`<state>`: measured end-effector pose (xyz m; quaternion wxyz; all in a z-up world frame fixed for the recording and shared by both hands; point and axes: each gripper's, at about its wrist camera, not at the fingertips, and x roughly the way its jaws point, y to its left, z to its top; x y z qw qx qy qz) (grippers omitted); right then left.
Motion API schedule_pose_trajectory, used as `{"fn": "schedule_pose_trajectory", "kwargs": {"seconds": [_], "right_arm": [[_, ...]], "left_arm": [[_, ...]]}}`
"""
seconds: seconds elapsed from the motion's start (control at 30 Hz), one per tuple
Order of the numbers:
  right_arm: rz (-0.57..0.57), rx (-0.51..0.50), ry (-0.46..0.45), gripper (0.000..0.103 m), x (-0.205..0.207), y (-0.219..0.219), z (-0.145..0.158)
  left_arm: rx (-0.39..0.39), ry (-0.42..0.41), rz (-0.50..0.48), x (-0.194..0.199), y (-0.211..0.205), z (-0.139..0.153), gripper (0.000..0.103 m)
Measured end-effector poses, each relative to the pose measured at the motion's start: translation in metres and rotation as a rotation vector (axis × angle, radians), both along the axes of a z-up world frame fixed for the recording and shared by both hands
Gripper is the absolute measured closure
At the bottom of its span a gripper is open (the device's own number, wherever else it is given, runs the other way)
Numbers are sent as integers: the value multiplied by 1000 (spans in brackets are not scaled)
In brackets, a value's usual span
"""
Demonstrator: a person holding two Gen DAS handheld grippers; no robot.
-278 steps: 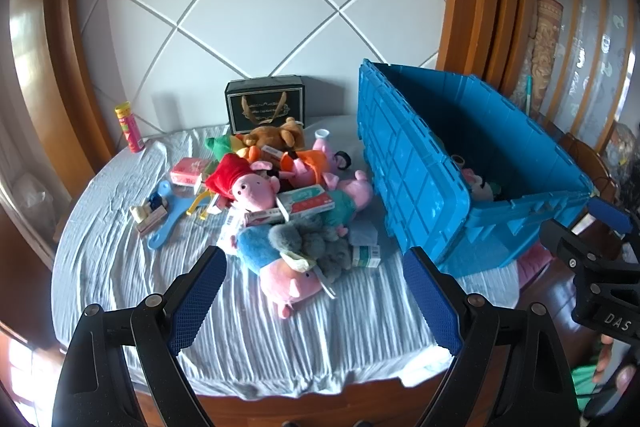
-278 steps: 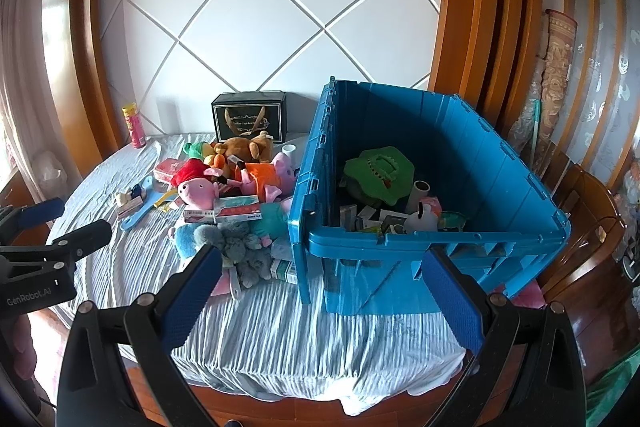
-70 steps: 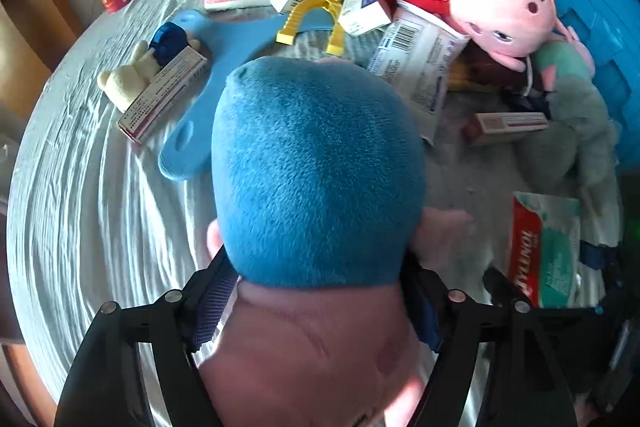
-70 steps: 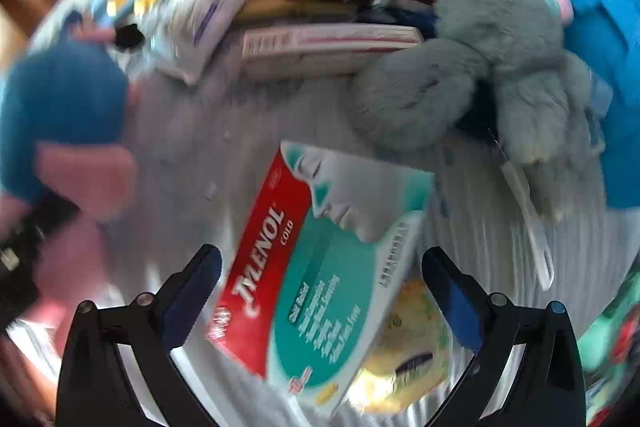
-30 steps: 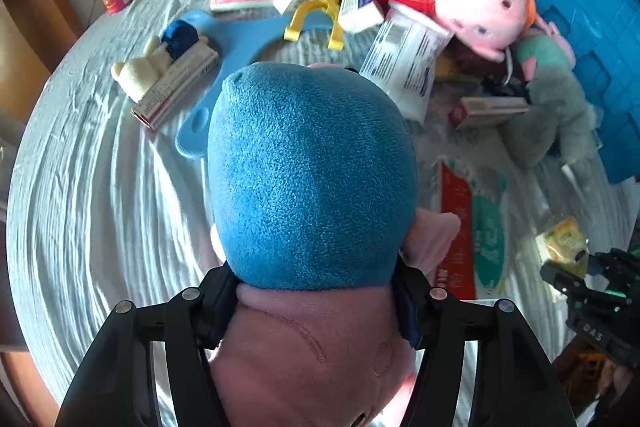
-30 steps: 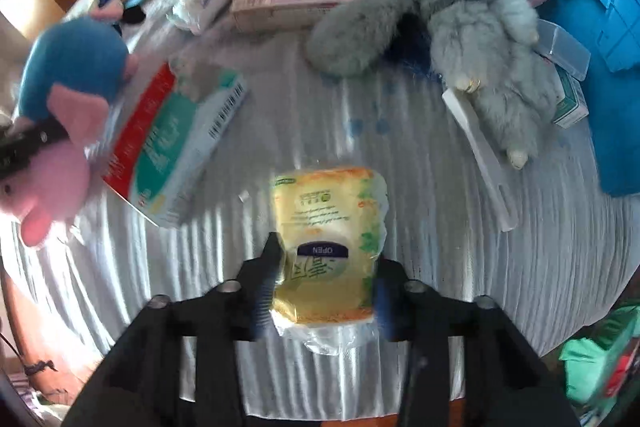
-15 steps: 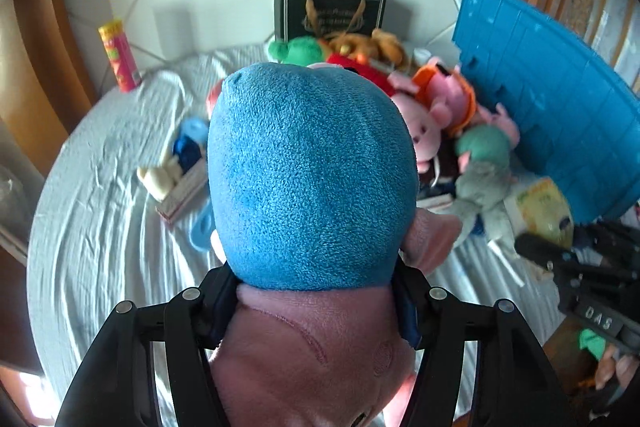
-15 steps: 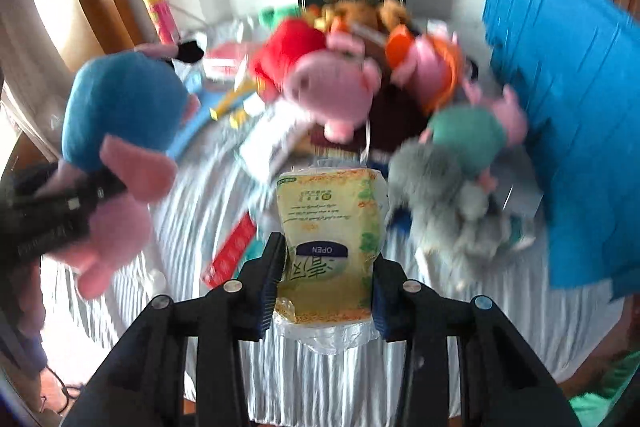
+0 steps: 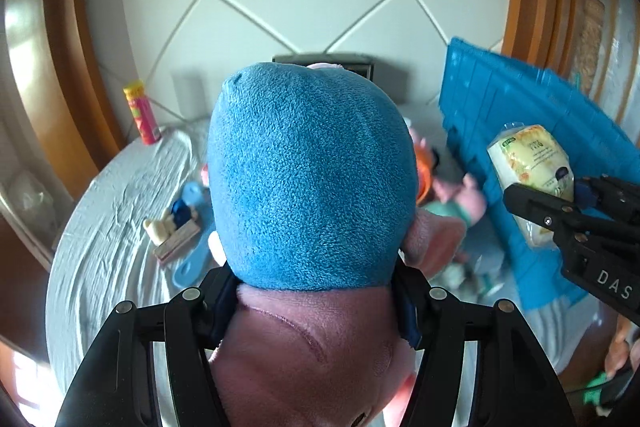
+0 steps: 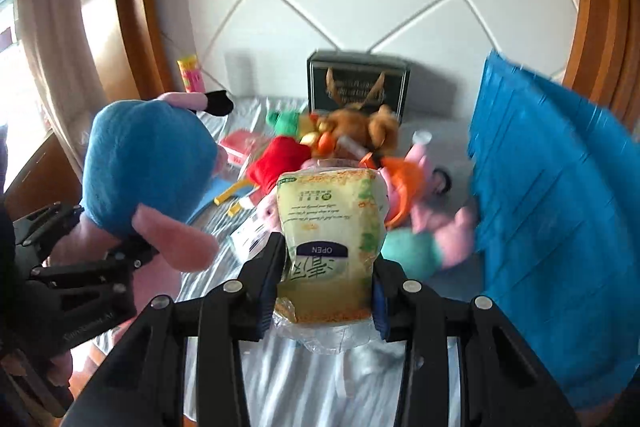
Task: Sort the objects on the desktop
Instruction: 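Carry the plush pig and snack packet over the blue bin with both tools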
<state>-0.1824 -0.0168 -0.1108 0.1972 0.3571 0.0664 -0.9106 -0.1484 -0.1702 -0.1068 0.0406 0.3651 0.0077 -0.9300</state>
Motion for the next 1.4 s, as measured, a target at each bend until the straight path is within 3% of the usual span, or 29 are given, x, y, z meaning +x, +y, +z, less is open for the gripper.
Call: {"fn": "schedule_pose_trajectory", "kwargs": {"seconds": [0.3,0.67,0.97,1.1,1.2,1.3,1.4], "right_arm": [[-16,-7,75,65,-2,72,40],[-229,-16,167,65,-3,163,79],[-373,5,209,65,-18,293,94],[-370,20,166,65,-39,350,81],[-348,21,102,65,-53,385,60],[-319,23,41,65,-60,412,37],[-309,10,7,65,-56,433,20]], "left_arm": [[-12,70,-27,-4,69,43,40],[9,186,-192,-30,139,93,40],[24,269,-305,-60,259,123,40],[32,208,-330,-80,328,107,39],[9,66,-351,-98,377,70,38],[2,-62,-343,-109,404,37,39],[-21,-113,-312,-112,422,18,39]]}}
